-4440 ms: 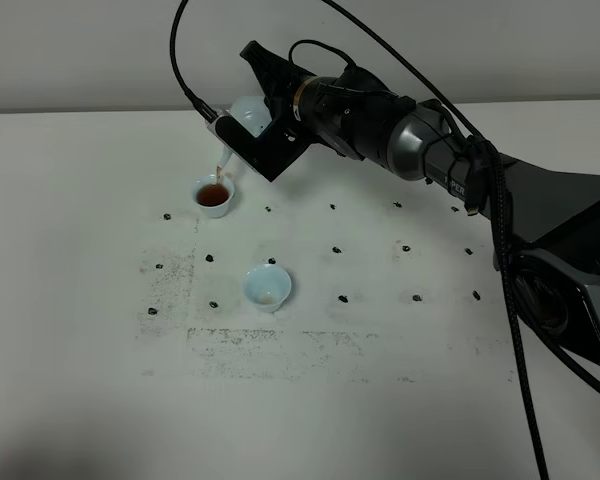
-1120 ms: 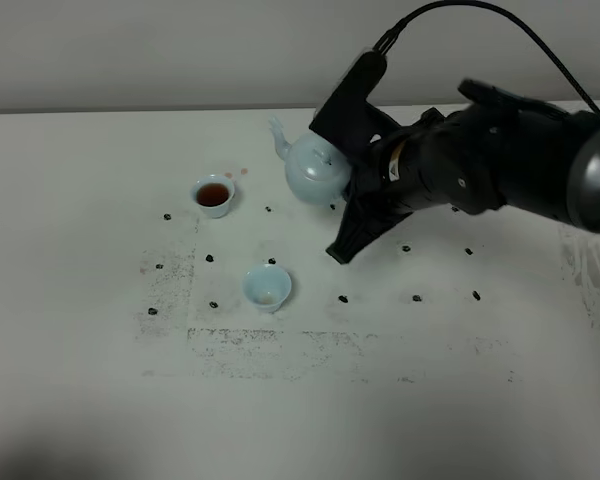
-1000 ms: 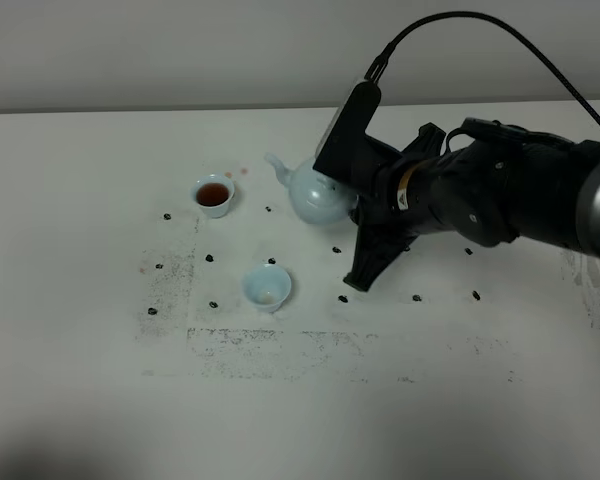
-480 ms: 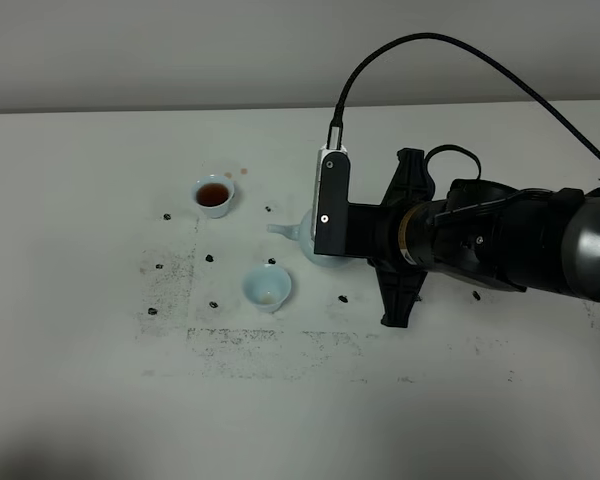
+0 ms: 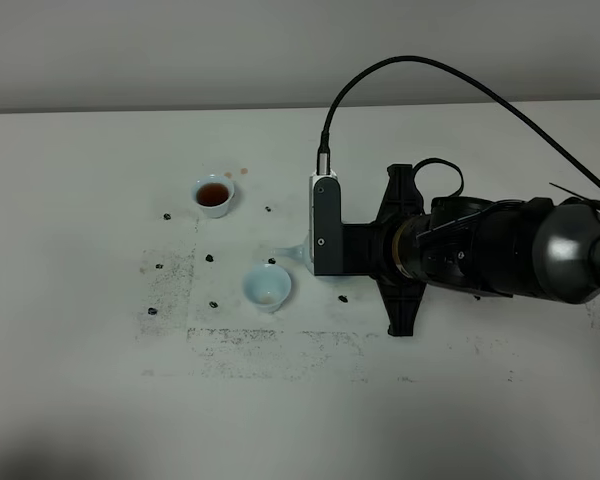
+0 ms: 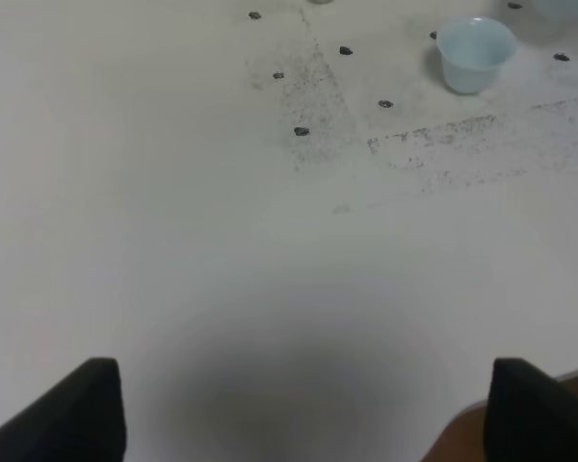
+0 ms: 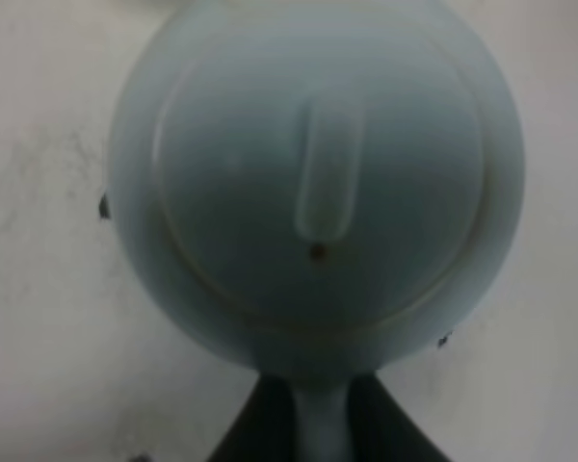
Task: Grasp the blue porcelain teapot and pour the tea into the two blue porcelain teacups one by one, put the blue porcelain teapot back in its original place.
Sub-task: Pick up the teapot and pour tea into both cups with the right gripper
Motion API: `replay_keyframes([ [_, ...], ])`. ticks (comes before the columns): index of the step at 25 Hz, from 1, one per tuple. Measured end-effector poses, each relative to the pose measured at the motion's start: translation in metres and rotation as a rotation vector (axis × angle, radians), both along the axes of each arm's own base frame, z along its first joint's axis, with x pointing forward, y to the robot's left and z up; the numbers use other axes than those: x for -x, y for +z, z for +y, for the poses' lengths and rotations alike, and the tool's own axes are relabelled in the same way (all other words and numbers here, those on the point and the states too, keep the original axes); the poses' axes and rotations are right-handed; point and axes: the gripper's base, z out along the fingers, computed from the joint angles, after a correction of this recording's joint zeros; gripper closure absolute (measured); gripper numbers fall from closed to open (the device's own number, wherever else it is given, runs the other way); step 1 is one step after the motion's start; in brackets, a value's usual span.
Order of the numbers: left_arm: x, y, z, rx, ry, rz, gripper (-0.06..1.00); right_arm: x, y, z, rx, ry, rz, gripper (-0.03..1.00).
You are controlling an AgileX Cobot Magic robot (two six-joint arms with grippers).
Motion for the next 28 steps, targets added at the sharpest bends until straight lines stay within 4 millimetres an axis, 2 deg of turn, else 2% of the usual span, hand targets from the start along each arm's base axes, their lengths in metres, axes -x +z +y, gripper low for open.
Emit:
replay_keyframes([
  [8, 0.000, 0.000, 0.000, 0.000, 0.000, 0.000, 0.22, -0.001, 0.001, 0.000, 0.039, 0.050, -0.024, 0.92],
  [20, 0.000, 0.000, 0.000, 0.000, 0.000, 0.000, 0.22, -0.002, 0.002, 0.004, 0.161, 0.263, -0.077, 0.92],
  [24, 0.000, 0.000, 0.000, 0.000, 0.000, 0.000, 0.22, -0.004, 0.004, 0.003, 0.143, 0.240, -0.072, 0.92],
  [28, 0.000, 0.000, 0.000, 0.000, 0.000, 0.000, 0.22, -0.010, 0.015, 0.007, 0.027, 0.107, -0.036, 0.92],
])
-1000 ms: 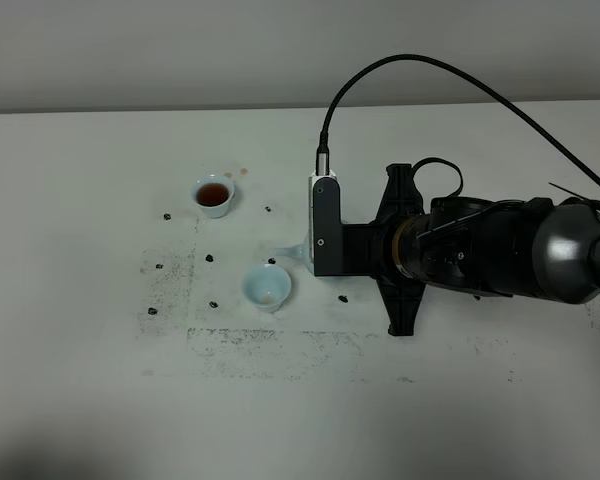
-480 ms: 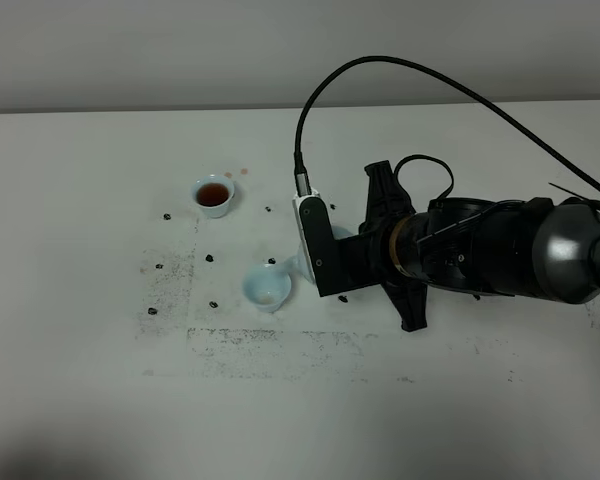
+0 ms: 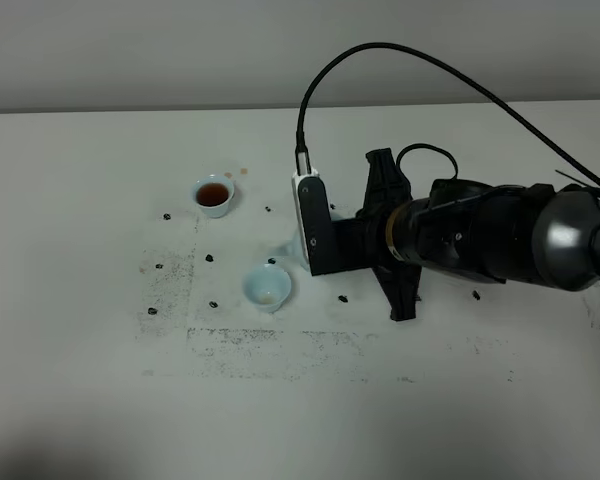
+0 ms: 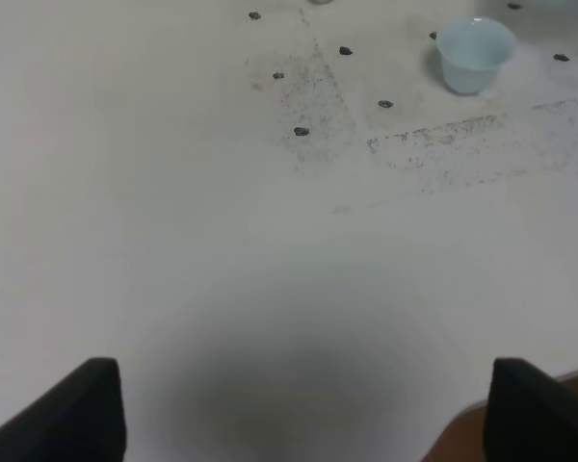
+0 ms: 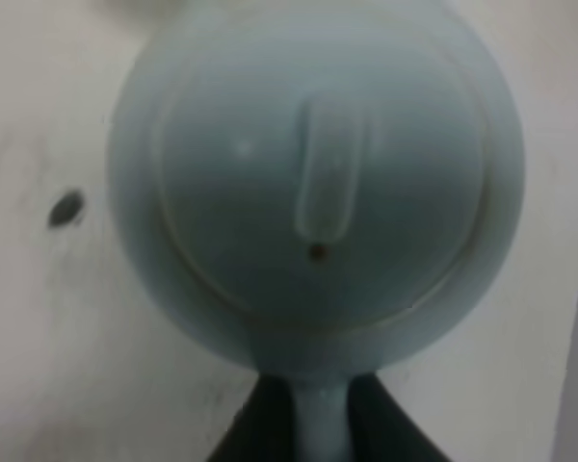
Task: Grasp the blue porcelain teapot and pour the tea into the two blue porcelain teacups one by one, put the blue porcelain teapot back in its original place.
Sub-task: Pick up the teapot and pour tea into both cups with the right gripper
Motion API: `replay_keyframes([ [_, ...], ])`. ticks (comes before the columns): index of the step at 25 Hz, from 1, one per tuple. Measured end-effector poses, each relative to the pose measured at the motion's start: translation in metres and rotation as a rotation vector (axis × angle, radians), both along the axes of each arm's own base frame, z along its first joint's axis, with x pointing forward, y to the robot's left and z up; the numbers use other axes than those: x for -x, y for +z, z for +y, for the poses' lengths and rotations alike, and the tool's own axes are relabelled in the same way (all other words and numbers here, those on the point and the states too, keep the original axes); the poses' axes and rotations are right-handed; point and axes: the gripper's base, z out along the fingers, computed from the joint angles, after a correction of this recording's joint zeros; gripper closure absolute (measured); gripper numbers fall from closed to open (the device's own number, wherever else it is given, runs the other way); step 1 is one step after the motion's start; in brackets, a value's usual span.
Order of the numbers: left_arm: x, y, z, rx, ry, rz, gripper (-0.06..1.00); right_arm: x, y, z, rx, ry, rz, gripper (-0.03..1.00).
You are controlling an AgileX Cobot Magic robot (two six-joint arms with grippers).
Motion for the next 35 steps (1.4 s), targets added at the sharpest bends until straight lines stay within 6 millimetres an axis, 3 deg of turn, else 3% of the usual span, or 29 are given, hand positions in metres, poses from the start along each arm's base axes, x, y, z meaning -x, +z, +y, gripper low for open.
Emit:
replay_keyframes([
  [5, 0.000, 0.000, 0.000, 0.000, 0.000, 0.000, 0.22, -0.001, 0.006, 0.006, -0.124, -0.082, 0.058, 0.92],
  [21, 0.000, 0.000, 0.000, 0.000, 0.000, 0.000, 0.22, -0.001, -0.001, 0.010, 0.003, 0.163, -0.012, 0.92],
  [35, 0.000, 0.000, 0.000, 0.000, 0.000, 0.000, 0.22, -0.024, -0.016, -0.010, 0.092, 0.280, -0.113, 0.92],
])
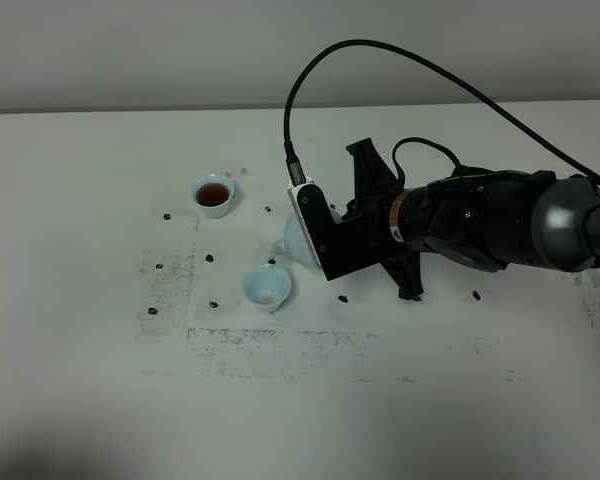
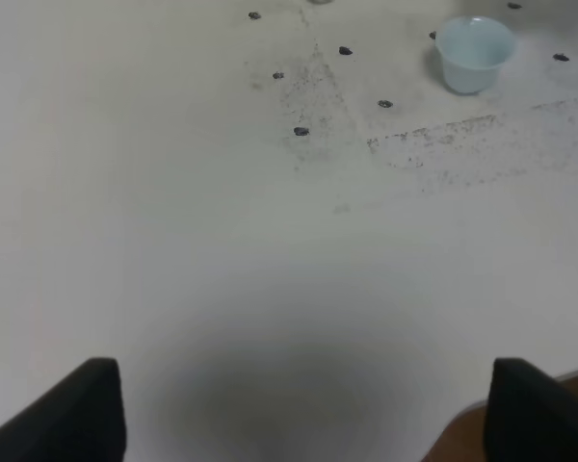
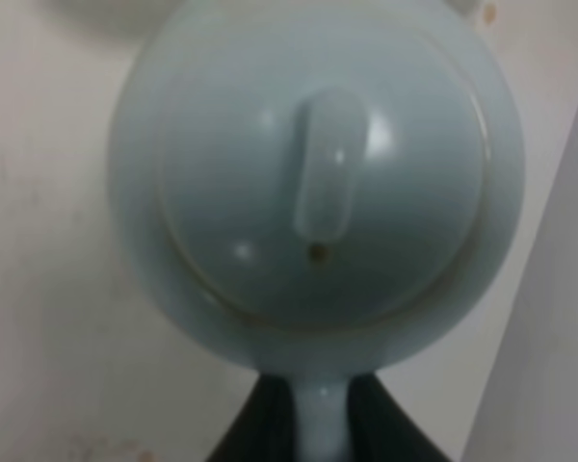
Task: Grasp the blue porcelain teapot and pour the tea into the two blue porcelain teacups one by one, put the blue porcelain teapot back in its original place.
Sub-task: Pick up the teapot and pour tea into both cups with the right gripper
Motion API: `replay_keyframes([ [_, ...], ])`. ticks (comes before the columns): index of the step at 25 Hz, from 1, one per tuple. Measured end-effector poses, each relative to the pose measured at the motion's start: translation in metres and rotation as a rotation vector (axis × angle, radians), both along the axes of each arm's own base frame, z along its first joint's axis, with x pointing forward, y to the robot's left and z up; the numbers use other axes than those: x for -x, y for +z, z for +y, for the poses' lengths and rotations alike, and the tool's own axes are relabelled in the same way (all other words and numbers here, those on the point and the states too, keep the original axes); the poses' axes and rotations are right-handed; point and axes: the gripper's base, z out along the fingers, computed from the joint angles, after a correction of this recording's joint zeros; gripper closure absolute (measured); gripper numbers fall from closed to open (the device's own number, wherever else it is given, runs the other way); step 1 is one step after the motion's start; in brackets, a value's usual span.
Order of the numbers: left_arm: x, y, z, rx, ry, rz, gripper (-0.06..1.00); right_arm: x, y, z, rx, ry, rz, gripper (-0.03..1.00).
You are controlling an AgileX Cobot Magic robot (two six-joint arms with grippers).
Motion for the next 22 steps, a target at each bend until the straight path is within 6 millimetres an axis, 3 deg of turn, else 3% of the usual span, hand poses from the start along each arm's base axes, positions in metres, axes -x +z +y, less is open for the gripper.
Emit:
replay_keyframes([
  [22, 0.0000, 0.0000, 0.0000, 0.000, 0.000, 0.000, 0.22, -0.0052, -0.0007, 0.0043, 0.086, 0.211, -0.127, 0.92],
])
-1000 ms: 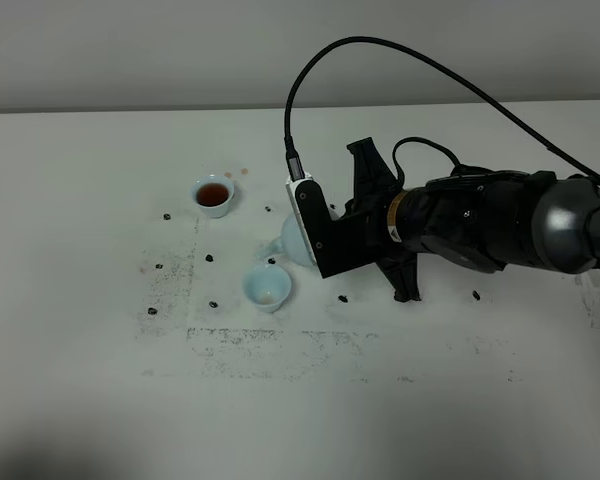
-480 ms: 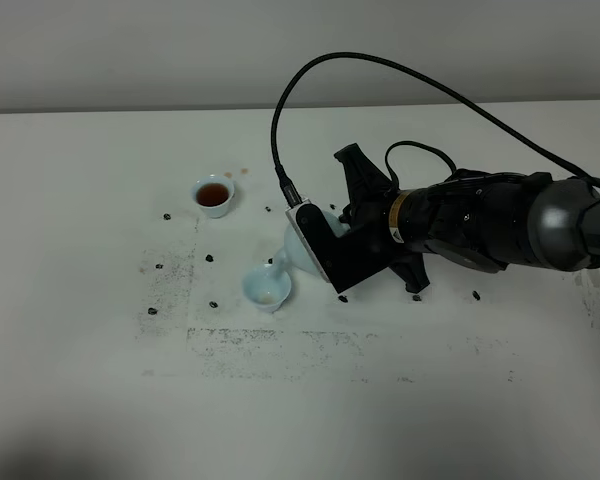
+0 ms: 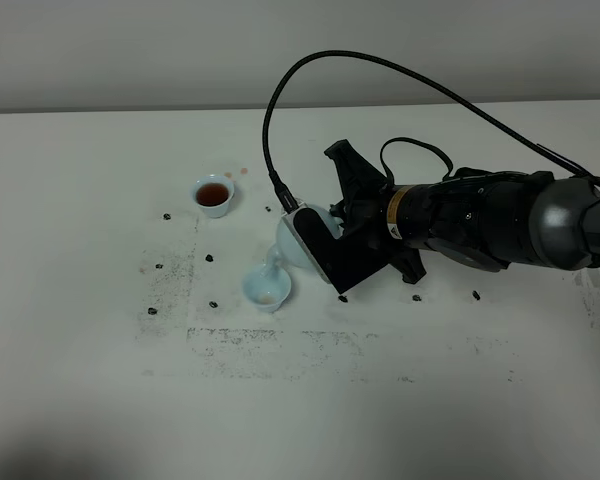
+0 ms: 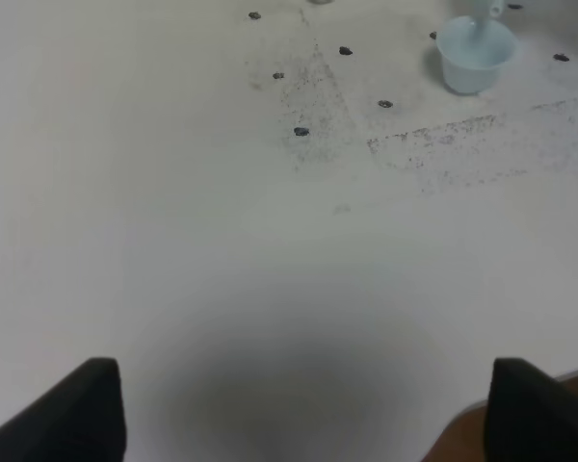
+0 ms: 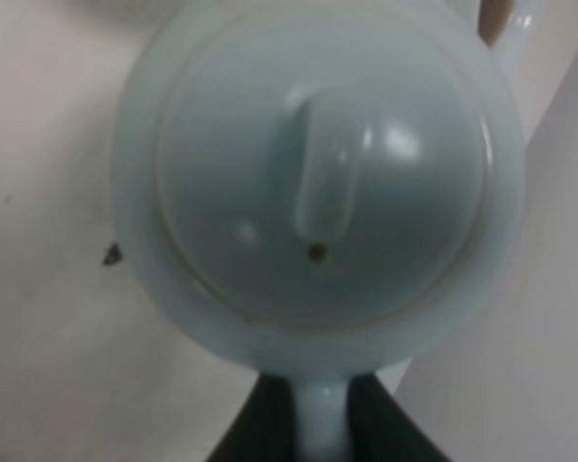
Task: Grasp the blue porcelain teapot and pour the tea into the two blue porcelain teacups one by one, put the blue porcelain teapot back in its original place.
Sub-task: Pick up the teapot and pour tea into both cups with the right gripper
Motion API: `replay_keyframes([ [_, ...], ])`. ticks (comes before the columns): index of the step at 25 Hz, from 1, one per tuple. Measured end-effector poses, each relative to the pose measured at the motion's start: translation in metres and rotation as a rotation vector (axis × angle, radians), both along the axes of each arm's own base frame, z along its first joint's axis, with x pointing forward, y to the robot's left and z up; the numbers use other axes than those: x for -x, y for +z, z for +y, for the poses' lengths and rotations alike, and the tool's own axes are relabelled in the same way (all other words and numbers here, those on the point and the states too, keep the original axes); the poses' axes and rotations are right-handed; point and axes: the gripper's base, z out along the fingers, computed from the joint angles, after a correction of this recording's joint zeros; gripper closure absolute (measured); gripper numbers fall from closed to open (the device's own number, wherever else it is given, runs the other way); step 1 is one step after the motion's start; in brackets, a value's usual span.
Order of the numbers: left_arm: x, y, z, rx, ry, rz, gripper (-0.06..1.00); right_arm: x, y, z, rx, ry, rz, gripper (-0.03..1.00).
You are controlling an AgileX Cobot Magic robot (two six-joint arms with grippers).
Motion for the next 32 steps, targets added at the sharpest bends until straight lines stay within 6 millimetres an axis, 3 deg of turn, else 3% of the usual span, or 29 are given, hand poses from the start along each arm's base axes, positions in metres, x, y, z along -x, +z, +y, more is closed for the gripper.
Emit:
replay_keyframes([
  [18, 0.000, 0.000, 0.000, 0.000, 0.000, 0.000, 0.22, -0.006, 0.008, 0.002, -0.027, 0.091, -0.119, 0.92],
  [32, 0.000, 0.000, 0.000, 0.000, 0.000, 0.000, 0.22, -0.010, -0.001, 0.006, 0.019, 0.176, -0.192, 0.92],
])
